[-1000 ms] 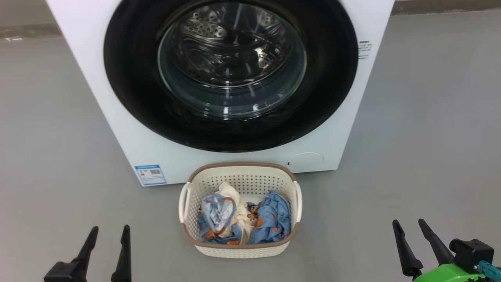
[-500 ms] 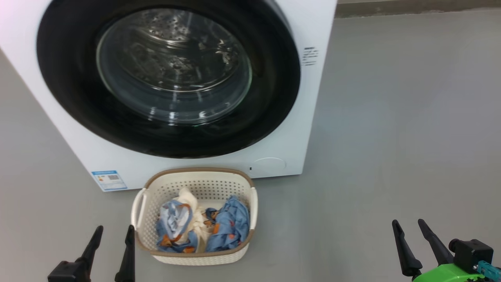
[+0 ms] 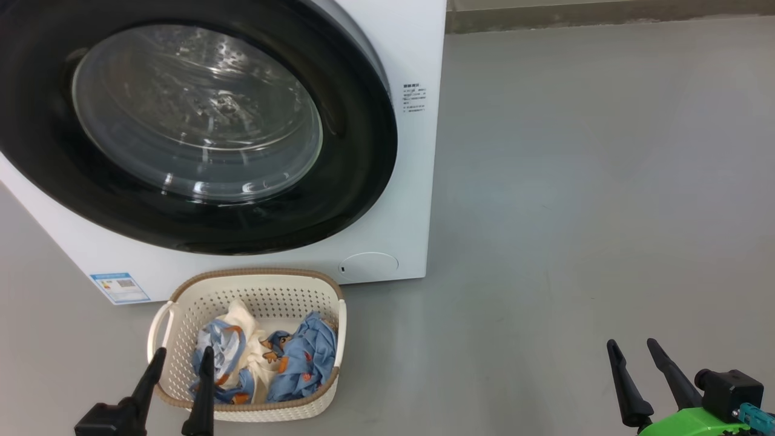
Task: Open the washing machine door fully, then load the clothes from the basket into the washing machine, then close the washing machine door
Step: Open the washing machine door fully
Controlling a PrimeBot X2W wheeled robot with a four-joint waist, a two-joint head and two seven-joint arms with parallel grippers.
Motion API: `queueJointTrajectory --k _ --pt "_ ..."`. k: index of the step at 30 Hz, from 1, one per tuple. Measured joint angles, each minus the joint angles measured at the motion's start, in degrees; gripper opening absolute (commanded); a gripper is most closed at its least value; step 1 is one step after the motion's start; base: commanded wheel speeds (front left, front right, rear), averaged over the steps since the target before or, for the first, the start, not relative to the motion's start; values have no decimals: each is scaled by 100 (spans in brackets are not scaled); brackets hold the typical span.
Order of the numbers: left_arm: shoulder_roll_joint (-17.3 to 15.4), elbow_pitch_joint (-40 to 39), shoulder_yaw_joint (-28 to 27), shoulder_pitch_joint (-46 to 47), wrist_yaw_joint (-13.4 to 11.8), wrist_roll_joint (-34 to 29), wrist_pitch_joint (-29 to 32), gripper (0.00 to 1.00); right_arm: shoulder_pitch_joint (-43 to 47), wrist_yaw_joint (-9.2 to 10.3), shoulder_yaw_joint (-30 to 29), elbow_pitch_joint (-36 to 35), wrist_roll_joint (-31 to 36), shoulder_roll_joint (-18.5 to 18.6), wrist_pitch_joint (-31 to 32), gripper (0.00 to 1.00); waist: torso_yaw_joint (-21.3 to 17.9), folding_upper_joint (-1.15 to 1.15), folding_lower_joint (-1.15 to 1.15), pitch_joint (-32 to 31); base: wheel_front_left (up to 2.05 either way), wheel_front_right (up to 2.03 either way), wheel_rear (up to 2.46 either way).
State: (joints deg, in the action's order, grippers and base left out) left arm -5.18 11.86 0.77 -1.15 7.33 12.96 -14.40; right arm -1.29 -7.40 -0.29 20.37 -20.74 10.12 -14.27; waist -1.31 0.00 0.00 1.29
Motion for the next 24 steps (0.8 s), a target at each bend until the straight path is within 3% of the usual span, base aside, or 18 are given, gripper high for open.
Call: queueJointTrajectory --k 10,11,12,14,15,24 --pt "3 -19 77 -1 0 104 0 100 -1 0 -33 -103 54 -57 0 100 6 0 0 29 6 6 -11" --pt "5 -21 87 -1 1 107 0 100 -3 0 -66 -141 44 -92 -1 95 10 0 0 34 0 0 0" --pt "11 -24 98 -1 1 108 0 100 -4 0 -84 -174 37 -125 -1 47 13 0 0 40 0 0 0" --pt "29 -36 120 -1 1 135 0 100 -20 0 -80 -237 -25 -168 -1 9 22 0 0 52 0 0 0" --pt "41 -53 136 -1 0 157 0 100 -83 0 -112 -303 -179 -247 -2 0 29 0 0 71 0 0 0" --pt "108 -141 204 43 0 210 0 100 -1079 0 -163 -773 -1788 -506 -4 0 62 0 0 278 0 0 0"
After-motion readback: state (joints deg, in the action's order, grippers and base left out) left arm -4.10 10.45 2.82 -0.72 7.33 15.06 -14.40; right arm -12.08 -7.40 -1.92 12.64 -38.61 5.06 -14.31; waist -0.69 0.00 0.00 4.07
